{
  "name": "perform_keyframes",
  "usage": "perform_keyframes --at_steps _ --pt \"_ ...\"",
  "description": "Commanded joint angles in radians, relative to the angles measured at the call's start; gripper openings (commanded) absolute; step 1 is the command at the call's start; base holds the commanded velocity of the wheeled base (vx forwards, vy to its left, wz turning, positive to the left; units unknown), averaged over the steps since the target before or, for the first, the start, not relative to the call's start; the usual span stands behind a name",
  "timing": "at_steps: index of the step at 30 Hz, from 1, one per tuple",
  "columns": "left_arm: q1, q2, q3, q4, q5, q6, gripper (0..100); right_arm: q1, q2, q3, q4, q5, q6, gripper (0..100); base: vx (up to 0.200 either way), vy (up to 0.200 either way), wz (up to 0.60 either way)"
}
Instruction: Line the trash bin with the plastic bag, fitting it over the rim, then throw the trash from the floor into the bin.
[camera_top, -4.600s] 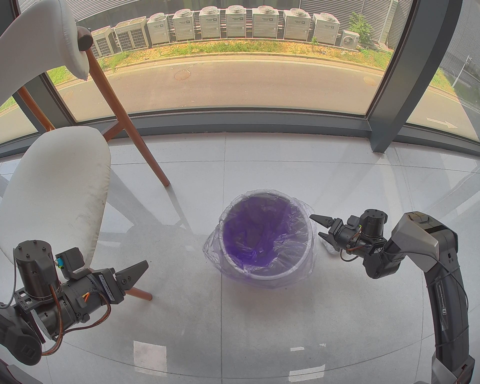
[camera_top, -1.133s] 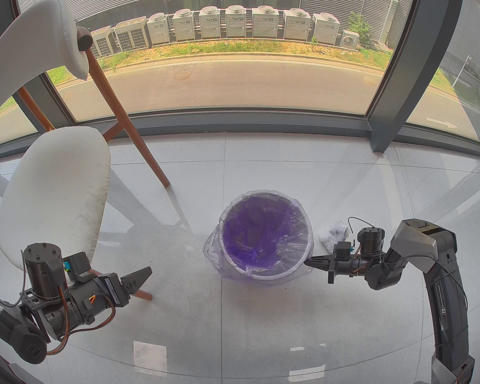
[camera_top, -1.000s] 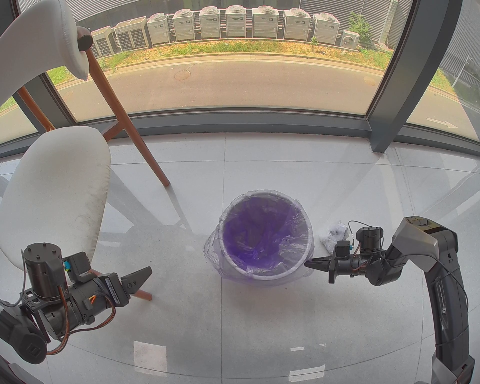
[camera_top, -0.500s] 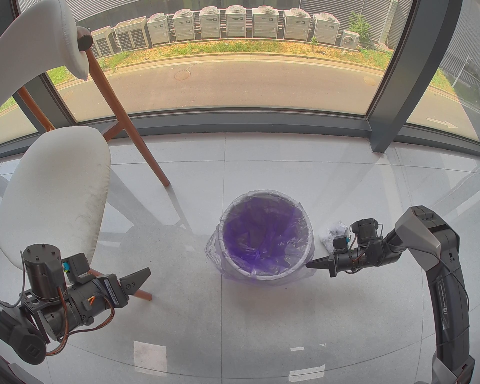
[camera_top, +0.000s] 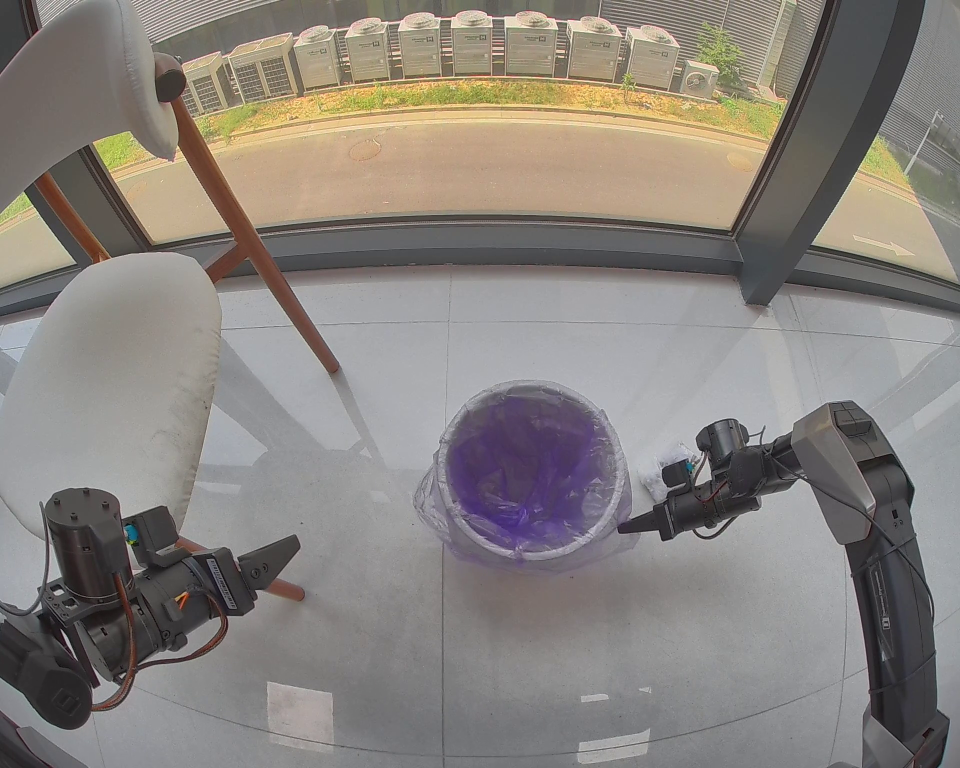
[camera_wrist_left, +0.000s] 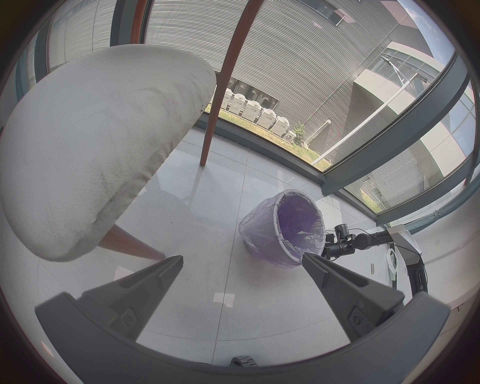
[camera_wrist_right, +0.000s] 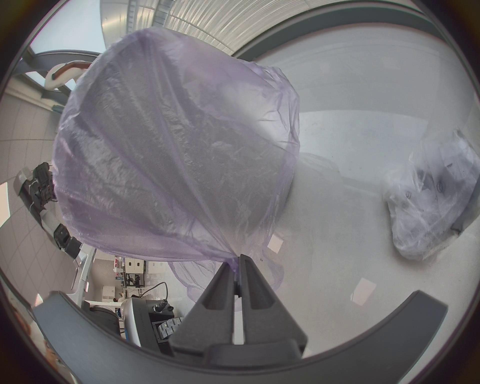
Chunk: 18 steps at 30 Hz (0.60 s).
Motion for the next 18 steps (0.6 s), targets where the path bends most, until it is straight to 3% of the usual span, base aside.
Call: perform_keyframes --at_steps 1,18 --pt "0.000 0.004 -0.002 -0.001 0.000 -0.001 100 0.002 0.052 -0.119 0.116 -0.052 -0.004 0 0.000 0.000 0.00" --pt "-0.001 0.006 -0.005 -0.001 0.000 0.001 100 0.008 0.147 -0.159 0.260 -0.076 -0.010 0 0.000 0.000 0.00"
